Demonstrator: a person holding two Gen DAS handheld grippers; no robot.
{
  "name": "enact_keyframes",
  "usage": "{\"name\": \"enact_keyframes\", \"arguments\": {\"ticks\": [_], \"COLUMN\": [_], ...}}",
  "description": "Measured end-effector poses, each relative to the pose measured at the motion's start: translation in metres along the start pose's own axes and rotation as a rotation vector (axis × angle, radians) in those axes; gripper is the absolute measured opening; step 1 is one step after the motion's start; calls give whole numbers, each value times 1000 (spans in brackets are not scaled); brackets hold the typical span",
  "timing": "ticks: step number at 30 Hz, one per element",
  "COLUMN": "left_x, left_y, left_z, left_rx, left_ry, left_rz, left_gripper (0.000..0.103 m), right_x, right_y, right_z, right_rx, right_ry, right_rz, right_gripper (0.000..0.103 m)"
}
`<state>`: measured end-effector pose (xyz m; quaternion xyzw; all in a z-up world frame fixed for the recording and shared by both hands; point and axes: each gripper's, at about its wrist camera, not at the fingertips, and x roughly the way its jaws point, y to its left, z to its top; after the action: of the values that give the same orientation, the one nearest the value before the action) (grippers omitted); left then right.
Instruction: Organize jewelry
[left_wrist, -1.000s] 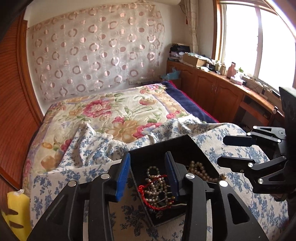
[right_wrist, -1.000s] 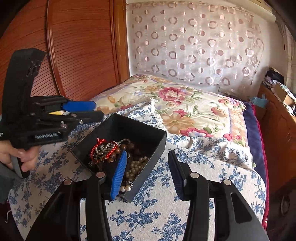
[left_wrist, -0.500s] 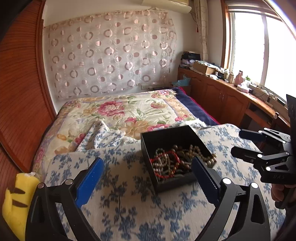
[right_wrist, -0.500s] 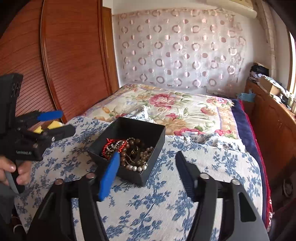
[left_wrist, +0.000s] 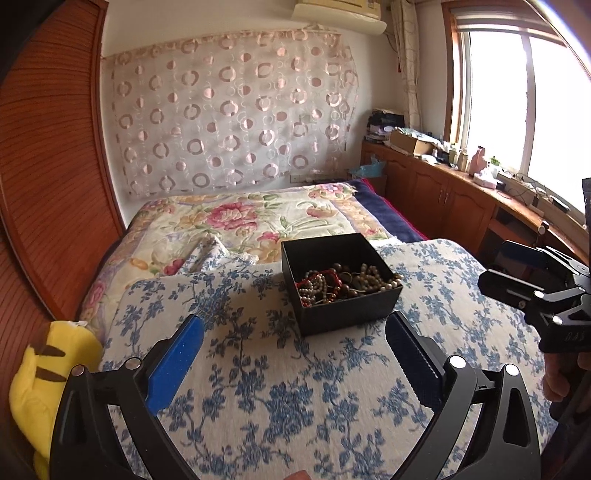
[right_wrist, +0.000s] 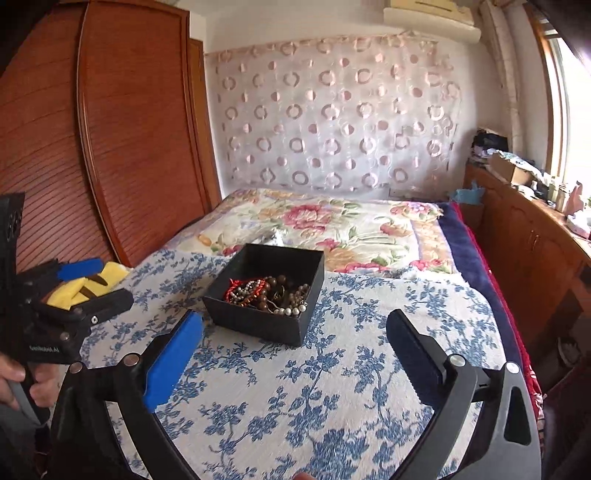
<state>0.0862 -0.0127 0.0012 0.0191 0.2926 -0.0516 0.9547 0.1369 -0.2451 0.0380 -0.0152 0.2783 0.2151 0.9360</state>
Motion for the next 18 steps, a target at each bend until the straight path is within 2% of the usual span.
{"name": "enact_keyframes", "arguments": {"ticks": [11, 18], "left_x": [-41, -54], "left_y": [-4, -6], "left_z": [-6, -10], "left_rx": [-16, -27], "left_ry": [-57, -86], "left_rz": [41, 42], "left_gripper": [95, 95], "right_x": [-48, -55], "right_y": [2, 4], "right_z": [-12, -20], "right_rx": [54, 63], "right_ry": [-97, -109], "right_rz": [-67, -82], "right_gripper": [100, 100]}}
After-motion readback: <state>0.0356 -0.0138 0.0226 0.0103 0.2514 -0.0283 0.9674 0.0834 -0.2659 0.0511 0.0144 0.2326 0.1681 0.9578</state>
